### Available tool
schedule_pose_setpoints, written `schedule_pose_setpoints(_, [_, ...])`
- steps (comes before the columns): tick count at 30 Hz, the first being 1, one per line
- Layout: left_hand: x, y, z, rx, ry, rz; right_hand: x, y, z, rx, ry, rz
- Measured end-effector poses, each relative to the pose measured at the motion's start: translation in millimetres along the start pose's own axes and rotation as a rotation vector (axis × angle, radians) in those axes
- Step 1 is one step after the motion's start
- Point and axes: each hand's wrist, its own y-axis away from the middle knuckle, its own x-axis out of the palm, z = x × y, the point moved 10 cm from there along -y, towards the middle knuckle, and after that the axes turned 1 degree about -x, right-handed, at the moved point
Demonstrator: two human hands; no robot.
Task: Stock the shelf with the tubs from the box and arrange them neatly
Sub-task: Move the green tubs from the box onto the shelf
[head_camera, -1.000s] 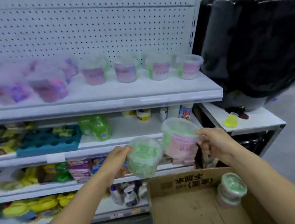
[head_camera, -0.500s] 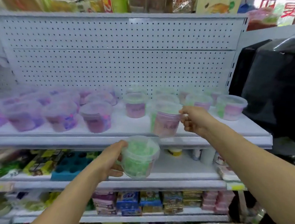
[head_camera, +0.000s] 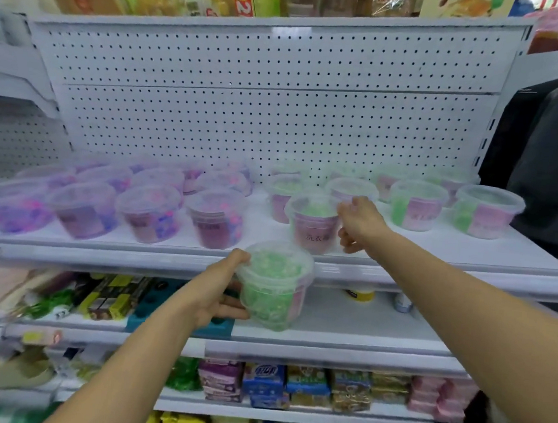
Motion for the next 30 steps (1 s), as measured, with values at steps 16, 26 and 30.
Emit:
schedule_pose_setpoints(16, [103, 13, -47, 0.097, -0.187, 0.162, -78, 117, 11, -0.625, 0.225, 0.164])
schedule_pose_setpoints(26, [140, 10, -144, 1.066, -1.176, -0.417, -144, 64, -9, -0.499, 0.571, -0.301])
schedule_pose_setpoints(30, [135, -19, -140, 1.015, -1.292, -0.368, -130, 42, -3, -0.514, 0.687, -0.339])
